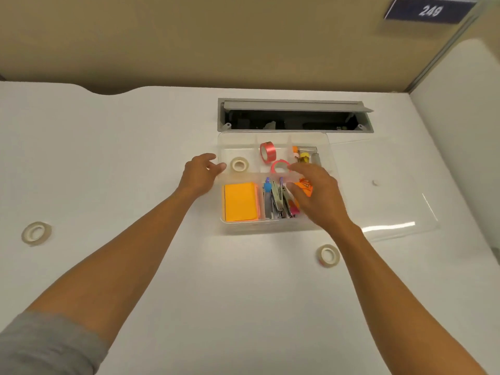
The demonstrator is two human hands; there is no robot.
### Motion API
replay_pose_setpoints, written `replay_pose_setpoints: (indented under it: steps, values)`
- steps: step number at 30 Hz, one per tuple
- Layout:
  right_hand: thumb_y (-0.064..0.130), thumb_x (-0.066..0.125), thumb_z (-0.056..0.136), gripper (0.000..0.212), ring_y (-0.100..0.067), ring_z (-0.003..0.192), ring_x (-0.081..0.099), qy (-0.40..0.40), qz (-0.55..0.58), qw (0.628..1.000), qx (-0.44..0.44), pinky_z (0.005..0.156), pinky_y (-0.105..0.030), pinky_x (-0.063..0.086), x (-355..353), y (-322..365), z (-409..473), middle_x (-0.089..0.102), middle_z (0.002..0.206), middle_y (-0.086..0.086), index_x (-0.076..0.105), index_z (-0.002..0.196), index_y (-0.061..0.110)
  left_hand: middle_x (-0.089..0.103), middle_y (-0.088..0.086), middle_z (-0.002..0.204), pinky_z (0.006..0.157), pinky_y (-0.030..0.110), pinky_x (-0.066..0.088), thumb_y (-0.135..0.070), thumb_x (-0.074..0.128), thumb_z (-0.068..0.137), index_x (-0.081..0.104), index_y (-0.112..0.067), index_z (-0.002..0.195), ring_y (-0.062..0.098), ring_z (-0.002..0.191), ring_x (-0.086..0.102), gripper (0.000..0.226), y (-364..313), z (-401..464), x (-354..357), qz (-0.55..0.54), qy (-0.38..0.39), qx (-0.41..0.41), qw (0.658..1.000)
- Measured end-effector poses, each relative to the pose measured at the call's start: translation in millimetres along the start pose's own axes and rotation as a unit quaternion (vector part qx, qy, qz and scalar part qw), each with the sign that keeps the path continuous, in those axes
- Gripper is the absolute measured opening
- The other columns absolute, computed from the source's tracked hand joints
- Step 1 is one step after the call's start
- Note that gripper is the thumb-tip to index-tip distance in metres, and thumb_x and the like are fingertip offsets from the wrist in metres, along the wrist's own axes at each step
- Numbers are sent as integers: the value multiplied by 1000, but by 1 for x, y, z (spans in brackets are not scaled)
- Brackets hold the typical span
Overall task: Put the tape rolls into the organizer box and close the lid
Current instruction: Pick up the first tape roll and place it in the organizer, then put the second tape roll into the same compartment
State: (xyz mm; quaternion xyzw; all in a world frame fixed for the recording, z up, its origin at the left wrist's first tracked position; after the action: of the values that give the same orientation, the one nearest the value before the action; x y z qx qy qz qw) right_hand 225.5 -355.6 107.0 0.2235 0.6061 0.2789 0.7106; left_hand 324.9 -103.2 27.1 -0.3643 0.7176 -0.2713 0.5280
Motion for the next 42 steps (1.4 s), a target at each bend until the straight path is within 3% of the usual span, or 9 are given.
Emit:
replay_pose_setpoints:
  steps: [6, 10, 12, 19, 24, 27, 34, 37, 42]
  values:
    - [27, 64, 89, 28, -20, 105, 58, -126, 10, 980, 156, 87, -45, 51, -23, -66, -103, 64, 117, 1, 62, 117, 23, 58, 14, 129, 99, 37, 38, -35, 43, 99, 58, -9, 125, 29, 119, 53, 40, 25, -35, -10, 6, -98, 53, 994]
    - [35, 64, 87, 43, -22, 121, 49, -58, -43, 965, 251, 94, -42, 46, -1, -98, -153, 55, 131, 2, 53, 127, 27, 55, 15, 133, 102, 35, 36, -26, 43, 100, 56, -7, 127, 30, 123, 50, 35, 59, -64, -2, 36, -118, 55, 991]
    - [37, 66, 85, 51, -22, 124, 43, -10, -72, 962, 264, 90, -40, 42, 11, -102, -165, 50, 136, 2, 49, 132, 26, 53, 16, 136, 106, 38, 34, -23, 42, 100, 54, -5, 129, 31, 126, 47, 36, 71, -74, 5, 78, -106, 73, 989]
    - [22, 68, 81, 35, -25, 108, 51, 30, -97, 966, 237, 77, -35, 46, 20, -98, -168, 60, 120, -2, 60, 116, 24, 23, 12, 158, 119, 43, 7, -32, 38, 100, 34, -8, 145, 29, 147, 13, 51, 92, -91, 31, 254, -33, 126, 958]
    - [29, 74, 79, 26, -19, 94, 58, 9, -1, 977, 213, 80, -33, 49, 20, -81, -167, 65, 106, 1, 65, 102, 20, 19, 10, 159, 120, 43, 5, -36, 36, 100, 30, -11, 148, 27, 148, 9, 54, 96, -95, 31, 265, -28, 135, 954]
    - [34, 76, 77, 24, -8, 87, 59, -9, 66, 978, 196, 70, -20, 50, 18, -64, -160, 64, 102, 10, 65, 95, 25, 18, 9, 160, 120, 42, 5, -37, 34, 100, 28, -12, 149, 26, 148, 9, 54, 97, -95, 31, 267, -31, 136, 953]
    - [43, 73, 78, 30, 1, 88, 58, -14, 113, 984, 136, 66, -11, 49, 16, -17, -108, 59, 100, 25, 59, 104, 35, 20, 8, 159, 120, 40, 5, -38, 34, 100, 30, -14, 148, 24, 148, 11, 54, 99, -96, 31, 261, -48, 149, 953]
    - [40, 72, 81, 31, -4, 88, 60, -11, 97, 990, 102, 68, -14, 50, 19, -3, -76, 61, 101, 20, 60, 108, 30, 21, 7, 159, 120, 38, 4, -39, 33, 101, 29, -14, 149, 23, 148, 11, 54, 99, -97, 31, 269, -55, 151, 950]
    - [29, 66, 88, 22, -17, 98, 59, 22, 23, 999, 45, 82, -34, 53, 32, 12, -8, 63, 113, -1, 66, 104, 15, 24, 5, 159, 121, 39, 6, -39, 33, 100, 31, -15, 148, 21, 148, 13, 53, 98, -99, 31, 275, -73, 156, 946]
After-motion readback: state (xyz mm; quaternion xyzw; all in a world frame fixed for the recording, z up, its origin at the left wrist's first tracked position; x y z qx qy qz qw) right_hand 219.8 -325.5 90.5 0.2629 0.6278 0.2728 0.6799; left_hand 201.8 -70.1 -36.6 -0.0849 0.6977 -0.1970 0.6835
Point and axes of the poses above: each hand's wrist, its own z-axis towards the middle knuckle, its own x-axis out of the palm, y = z × x, the point moved 7 cm from there along z, towards the middle knuckle
